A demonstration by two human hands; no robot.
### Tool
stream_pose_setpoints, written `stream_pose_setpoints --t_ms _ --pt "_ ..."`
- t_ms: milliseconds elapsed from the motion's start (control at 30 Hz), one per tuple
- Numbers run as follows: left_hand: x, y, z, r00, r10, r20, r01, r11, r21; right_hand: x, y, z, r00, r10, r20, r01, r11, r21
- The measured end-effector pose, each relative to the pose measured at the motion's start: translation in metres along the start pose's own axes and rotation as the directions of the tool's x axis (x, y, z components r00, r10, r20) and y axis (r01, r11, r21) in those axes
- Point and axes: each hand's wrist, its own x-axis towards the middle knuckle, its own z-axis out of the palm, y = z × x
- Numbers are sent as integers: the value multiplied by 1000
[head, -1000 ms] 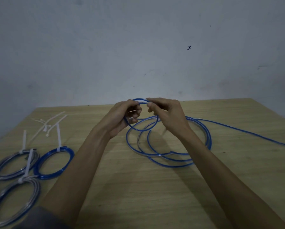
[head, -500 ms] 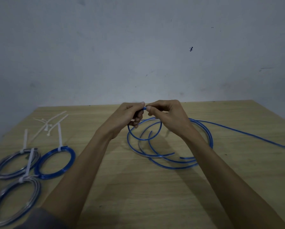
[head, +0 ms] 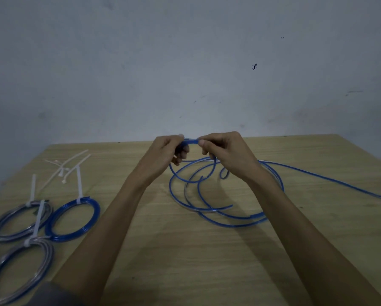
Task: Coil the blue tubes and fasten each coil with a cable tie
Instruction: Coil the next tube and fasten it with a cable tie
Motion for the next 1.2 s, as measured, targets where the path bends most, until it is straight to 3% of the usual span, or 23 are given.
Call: stream_pose_setpoints --t_ms 100,267,433,500,600,700,933,1100,1200 --pt "-1 -2 5 986 30 162 -52 990 135 -2 -1 1 997 -15 79 22 996 -81" --pt "1 -1 3 997 72 -32 -71 997 35 -1 -3 2 998 23 62 -21 999 -29" --pt "-1 7 -1 996 71 52 -68 996 -55 4 -10 -2 988 53 -142 -22 978 210" --pt "-3 9 -5 993 33 117 -26 998 -61 4 -12 -3 986 31 -166 3 980 198" --pt "-6 11 -7 969 -65 237 101 984 -145 1 -14 -4 997 -36 -68 43 994 104" --pt "-7 14 3 962 -38 271 85 983 -161 -1 -14 -1 998 -55 11 53 990 131" --pt "-6 25 -10 985 132 109 -144 984 106 1 -21 -7 997 42 66 -55 976 209" --pt "0 29 -15 963 192 -188 -218 968 -125 1 -30 9 999 -21 -49 31 974 223" --pt "0 27 -22 968 168 -187 -208 953 -220 4 -34 19 989 -61 -136 87 978 190"
